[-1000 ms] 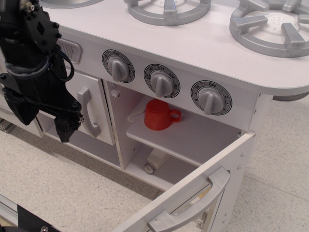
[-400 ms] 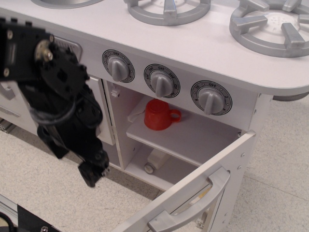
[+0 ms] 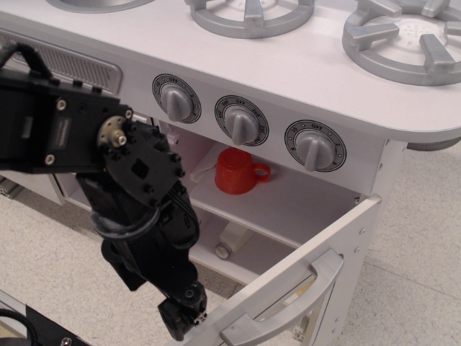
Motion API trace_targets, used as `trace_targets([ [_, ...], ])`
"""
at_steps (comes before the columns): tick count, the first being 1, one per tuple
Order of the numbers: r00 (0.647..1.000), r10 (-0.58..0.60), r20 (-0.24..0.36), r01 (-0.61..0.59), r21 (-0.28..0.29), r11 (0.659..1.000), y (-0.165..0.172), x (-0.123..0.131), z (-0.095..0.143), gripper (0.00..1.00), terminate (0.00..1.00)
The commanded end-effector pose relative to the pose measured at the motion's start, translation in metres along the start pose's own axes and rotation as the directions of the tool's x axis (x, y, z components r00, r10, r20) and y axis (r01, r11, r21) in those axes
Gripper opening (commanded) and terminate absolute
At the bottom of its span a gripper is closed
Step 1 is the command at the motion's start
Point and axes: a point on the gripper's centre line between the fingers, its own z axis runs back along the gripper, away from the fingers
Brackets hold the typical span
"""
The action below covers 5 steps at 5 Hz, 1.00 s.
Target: Close oven
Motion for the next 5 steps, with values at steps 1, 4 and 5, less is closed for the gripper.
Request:
trace_targets([
  [1,0.998,-0.028,0.048,0.023,0.098,0.995,-0.021,0.0,-0.012,1.0,0.0],
  [4,0.999,0.011,0.052,-0.021,0.194,0.981,0.007,0.006,-0.03,1.0,0.0],
  [5,0.997,0.045,0.067,-0.058,0.202,0.978,0.028,0.016,-0.023,1.0,0.0],
])
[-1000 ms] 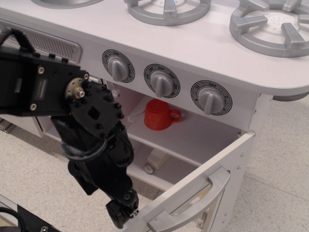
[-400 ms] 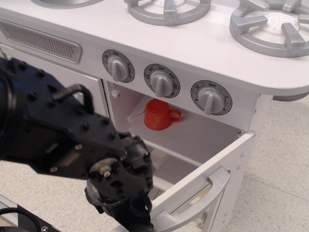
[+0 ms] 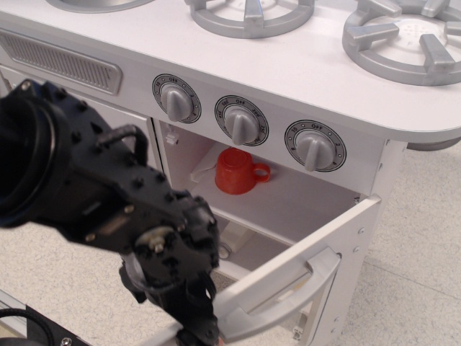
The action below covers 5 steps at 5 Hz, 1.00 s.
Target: Close oven
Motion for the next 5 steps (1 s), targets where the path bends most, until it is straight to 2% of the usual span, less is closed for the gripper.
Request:
trace_targets([
  [1,0.995,0.067,0.07,-0.068,0.016,0.998,0.049,0.027,0.02,1.0,0.0],
  [2,0.988,0.104,0.11,-0.109,0.039,0.993,0.063,0.038,0.029,1.0,0.0],
  [3,0.989,0.103,0.108,-0.106,0.02,0.994,0.055,0.036,0.037,1.0,0.0],
  [5,0.994,0.038,0.099,-0.031,-0.069,0.997,0.012,0.008,0.047,1.0,0.0],
])
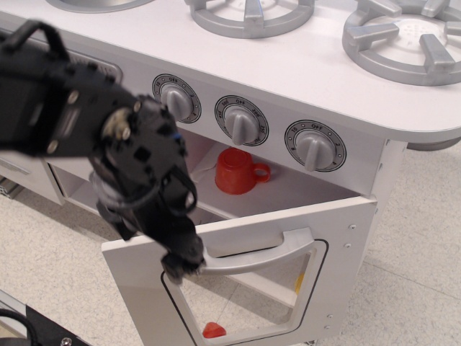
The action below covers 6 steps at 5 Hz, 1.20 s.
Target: Close oven
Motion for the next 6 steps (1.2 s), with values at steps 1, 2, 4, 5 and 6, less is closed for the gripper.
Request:
trace_targets([
  [1,0.995,0.03,-0.097,-0.04,-0.101,0.994,-0.025,-0.021,-0.008,1.0,0.0],
  [2,0.989,0.092,-0.113,-0.104,-0.102,0.989,-0.02,-0.023,-0.026,1.0,0.0],
  [4,0.98,0.16,-0.122,-0.167,-0.051,0.985,0.0,-0.019,-0.05,1.0,0.0],
  [5,0.967,0.228,-0.115,-0.229,0.003,0.973,0.015,-0.011,-0.06,1.0,0.0],
  [6,0.973,0.222,-0.06,-0.22,0.05,0.974,0.026,0.001,-0.069,1.0,0.0],
])
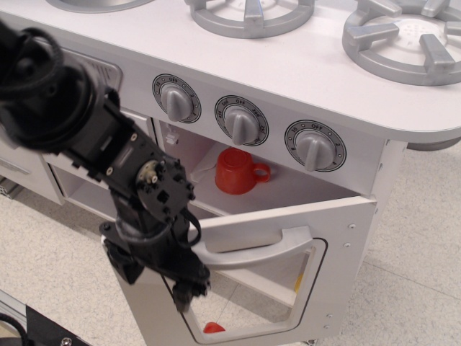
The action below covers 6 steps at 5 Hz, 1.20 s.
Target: Close oven
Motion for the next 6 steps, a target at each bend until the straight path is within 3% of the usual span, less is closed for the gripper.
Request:
trace_targets([
  [1,0.995,0.01,0.1,-0.016,0.062,0.998,0.014,0.033,-0.001,1.0,0.0],
  [6,0.975,0.145,0.17,-0.156,0.048,0.987,0.021,0.103,0.001,1.0,0.0],
])
